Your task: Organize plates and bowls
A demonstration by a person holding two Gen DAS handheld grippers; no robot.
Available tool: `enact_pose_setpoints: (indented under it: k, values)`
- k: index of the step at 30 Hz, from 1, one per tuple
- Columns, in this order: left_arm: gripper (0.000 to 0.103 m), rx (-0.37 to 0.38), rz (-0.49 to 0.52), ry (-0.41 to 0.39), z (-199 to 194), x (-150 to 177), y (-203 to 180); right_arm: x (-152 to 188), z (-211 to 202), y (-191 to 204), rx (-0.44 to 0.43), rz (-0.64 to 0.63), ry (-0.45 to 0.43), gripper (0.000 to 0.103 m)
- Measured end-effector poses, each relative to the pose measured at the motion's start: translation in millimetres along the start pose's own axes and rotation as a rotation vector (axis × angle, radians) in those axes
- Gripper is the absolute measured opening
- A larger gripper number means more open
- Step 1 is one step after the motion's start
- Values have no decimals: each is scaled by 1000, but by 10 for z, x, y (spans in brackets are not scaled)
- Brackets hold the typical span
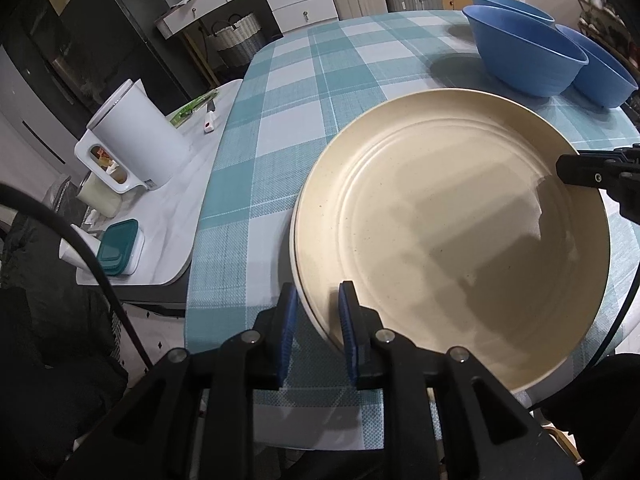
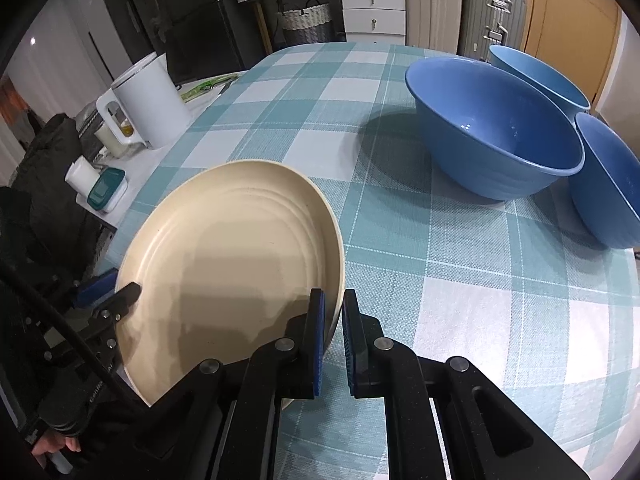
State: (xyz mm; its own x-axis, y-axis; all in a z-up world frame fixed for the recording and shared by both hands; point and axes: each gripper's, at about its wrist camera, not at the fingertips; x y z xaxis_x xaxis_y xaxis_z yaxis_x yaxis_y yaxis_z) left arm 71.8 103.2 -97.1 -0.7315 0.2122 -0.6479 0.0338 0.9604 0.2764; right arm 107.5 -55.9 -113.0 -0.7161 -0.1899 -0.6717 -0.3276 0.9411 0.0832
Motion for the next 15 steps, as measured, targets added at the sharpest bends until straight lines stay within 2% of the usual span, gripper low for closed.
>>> enact_pose_setpoints:
  k: [10,15]
  values:
    - [22,-1,-4,6,-12,-1,-11,48,36,87,30,-80,-2,8]
    - [22,1,-22,11,-7,-1,-2,56,73,109,29,-82,-1,12]
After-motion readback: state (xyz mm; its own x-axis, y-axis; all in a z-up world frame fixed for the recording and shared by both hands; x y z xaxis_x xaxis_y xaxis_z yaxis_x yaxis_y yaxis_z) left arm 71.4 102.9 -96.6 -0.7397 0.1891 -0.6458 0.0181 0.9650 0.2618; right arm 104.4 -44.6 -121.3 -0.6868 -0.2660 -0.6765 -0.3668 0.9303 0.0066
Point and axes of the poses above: each gripper's, at about its wrist camera, not at the fingertips, and z roughly the way its jaws point, y to its left, x to its underside, and after that the axes turned 14 degrees about -y, right-handed
